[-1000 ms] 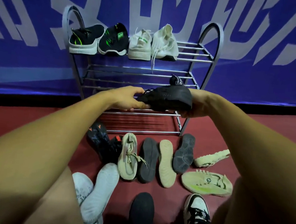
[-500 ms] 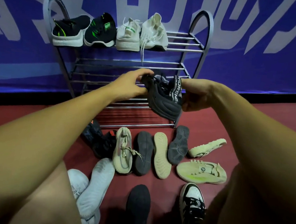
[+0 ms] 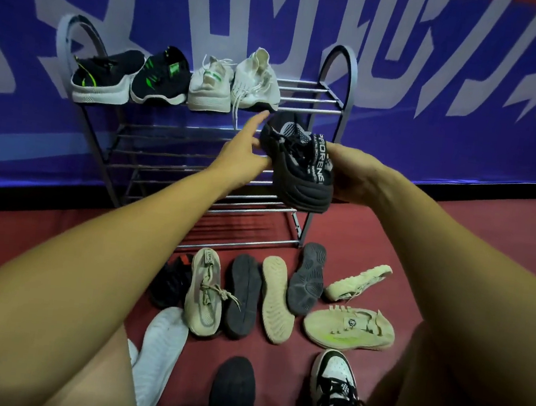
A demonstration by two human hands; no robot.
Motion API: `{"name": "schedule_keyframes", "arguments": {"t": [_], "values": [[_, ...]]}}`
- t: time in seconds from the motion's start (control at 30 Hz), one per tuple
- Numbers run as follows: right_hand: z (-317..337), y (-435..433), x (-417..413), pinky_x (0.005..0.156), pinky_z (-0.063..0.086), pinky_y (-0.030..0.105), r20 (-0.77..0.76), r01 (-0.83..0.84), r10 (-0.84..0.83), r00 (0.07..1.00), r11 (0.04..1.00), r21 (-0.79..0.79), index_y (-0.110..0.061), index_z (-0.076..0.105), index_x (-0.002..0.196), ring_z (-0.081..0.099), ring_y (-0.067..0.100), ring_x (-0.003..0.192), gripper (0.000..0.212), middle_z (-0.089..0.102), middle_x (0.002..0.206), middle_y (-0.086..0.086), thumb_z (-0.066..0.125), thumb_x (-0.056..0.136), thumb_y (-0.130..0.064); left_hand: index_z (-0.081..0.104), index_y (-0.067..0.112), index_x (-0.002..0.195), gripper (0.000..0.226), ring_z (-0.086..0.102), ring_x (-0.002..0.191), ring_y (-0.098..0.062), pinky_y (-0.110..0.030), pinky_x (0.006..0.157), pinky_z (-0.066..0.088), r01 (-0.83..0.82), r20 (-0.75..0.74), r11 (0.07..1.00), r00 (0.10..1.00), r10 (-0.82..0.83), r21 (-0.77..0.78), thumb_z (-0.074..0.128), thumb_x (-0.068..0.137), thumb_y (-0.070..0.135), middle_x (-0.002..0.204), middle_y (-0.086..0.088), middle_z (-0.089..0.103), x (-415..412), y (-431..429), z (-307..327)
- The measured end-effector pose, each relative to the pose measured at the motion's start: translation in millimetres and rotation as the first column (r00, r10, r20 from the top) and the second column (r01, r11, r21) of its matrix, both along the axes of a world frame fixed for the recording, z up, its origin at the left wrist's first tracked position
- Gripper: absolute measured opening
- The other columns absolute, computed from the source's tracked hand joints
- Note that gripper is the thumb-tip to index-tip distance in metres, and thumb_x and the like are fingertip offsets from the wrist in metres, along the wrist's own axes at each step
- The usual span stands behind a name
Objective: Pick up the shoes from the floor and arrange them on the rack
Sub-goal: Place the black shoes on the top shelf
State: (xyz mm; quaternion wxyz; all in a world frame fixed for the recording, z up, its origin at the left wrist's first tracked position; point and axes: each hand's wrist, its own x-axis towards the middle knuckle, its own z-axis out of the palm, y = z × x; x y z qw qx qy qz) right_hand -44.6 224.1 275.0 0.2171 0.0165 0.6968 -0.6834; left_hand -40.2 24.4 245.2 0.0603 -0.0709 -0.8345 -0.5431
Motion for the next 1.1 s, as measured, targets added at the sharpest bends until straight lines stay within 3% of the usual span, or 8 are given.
{"name": "schedule_keyframes", "arguments": {"t": [0.13, 0.27, 0.43, 0.6, 0.77, 0.9, 1.03, 1.1], "values": [[4, 3, -5, 0.088, 0.049, 0.039, -0.078, 0.147, -0.158, 0.984, 0.980, -0.135, -0.001, 0.067, 0.112, 0.058, 0.026, 0.095, 0.047, 0.064, 0.108, 0.016, 0.077, 0.075, -0.028, 0.043, 0.013, 0.127, 0.050, 0.064, 0.076, -0.015, -0.029, 0.072, 0.051, -0.156, 0.089, 0.977, 0.986, 0.144, 0.146, 0.071, 0.086, 0.017, 0.101, -0.007, 0.068, -5, 20, 10], [8, 2, -13, 0.073, 0.054, 0.035, -0.145, 0.298, -0.322, 0.936, 0.940, -0.163, 0.002, 0.067, 0.113, 0.067, 0.026, 0.083, 0.038, 0.072, 0.098, 0.016, 0.074, 0.085, -0.022, 0.059, 0.012, 0.112, 0.019, 0.058, 0.050, -0.004, -0.021, 0.047, 0.038, -0.155, 0.123, 0.968, 0.983, 0.133, 0.196, 0.058, 0.096, 0.022, 0.078, 0.000, 0.067, -5, 31, 17], [4, -4, -27, 0.062, 0.052, 0.032, -0.167, 0.423, -0.459, 0.873, 0.881, -0.210, 0.008, 0.067, 0.111, 0.067, 0.024, 0.068, 0.047, 0.072, 0.087, 0.016, 0.080, 0.079, -0.025, 0.058, 0.022, 0.112, 0.033, 0.062, 0.063, -0.013, -0.027, 0.058, 0.039, -0.088, 0.172, 0.963, 0.984, 0.044, 0.253, 0.050, 0.095, 0.049, 0.087, 0.004, 0.066, -5, 32, 22], [0, -7, -37, 0.046, 0.040, 0.022, -0.183, 0.437, -0.485, 0.855, 0.865, -0.248, 0.008, 0.065, 0.111, 0.050, 0.011, 0.040, 0.039, 0.063, 0.061, 0.005, 0.070, 0.090, -0.025, 0.047, 0.039, 0.139, 0.074, 0.070, 0.097, -0.013, -0.033, 0.079, 0.049, 0.074, 0.168, 0.968, 0.979, -0.116, 0.239, 0.076, 0.072, 0.054, 0.111, 0.005, 0.073, -13, 30, 20], [-2, -15, -46, 0.076, 0.056, 0.029, -0.227, 0.341, -0.410, 0.883, 0.894, -0.289, -0.001, 0.071, 0.105, 0.074, 0.022, 0.090, 0.025, 0.076, 0.098, 0.011, 0.068, 0.090, -0.020, 0.049, 0.024, 0.140, 0.070, 0.067, 0.102, -0.012, -0.029, 0.079, 0.048, -0.027, 0.143, 0.912, 0.989, -0.035, 0.410, 0.080, 0.077, 0.035, 0.116, 0.000, 0.071, -34, 37, 19], [5, -13, -55, 0.078, 0.048, 0.028, -0.241, 0.349, -0.439, 0.866, 0.874, -0.339, -0.008, 0.071, 0.087, 0.064, 0.022, 0.090, 0.023, 0.072, 0.089, 0.009, 0.051, 0.085, 0.002, 0.047, 0.021, 0.139, 0.063, 0.063, 0.096, -0.015, -0.027, 0.064, 0.040, -0.097, 0.168, 0.831, 0.986, 0.004, 0.547, 0.077, 0.084, 0.028, 0.115, -0.002, 0.068, -49, 45, 16], [2, -12, -58, 0.066, 0.049, 0.025, -0.373, 0.316, -0.345, 0.861, 0.939, -0.140, -0.009, 0.063, 0.124, 0.066, 0.020, 0.097, 0.059, 0.070, 0.111, 0.008, 0.048, 0.069, 0.008, 0.050, 0.022, 0.137, 0.057, 0.061, 0.087, -0.012, -0.023, 0.056, 0.035, -0.137, 0.188, 0.748, 0.982, 0.017, 0.650, 0.075, 0.086, 0.025, 0.103, 0.004, 0.070, -60, 56, 13], [3, -11, -58, 0.069, 0.049, 0.023, -0.411, 0.327, -0.328, 0.851, 0.942, -0.076, -0.009, 0.055, 0.129, 0.062, 0.014, 0.097, 0.057, 0.064, 0.106, -0.001, 0.054, 0.075, 0.009, 0.050, 0.025, 0.137, 0.059, 0.062, 0.096, -0.015, -0.024, 0.059, 0.037, -0.149, 0.178, 0.734, 0.983, 0.040, 0.663, 0.076, 0.084, 0.029, 0.113, 0.000, 0.070, -65, 60, 12]]}}
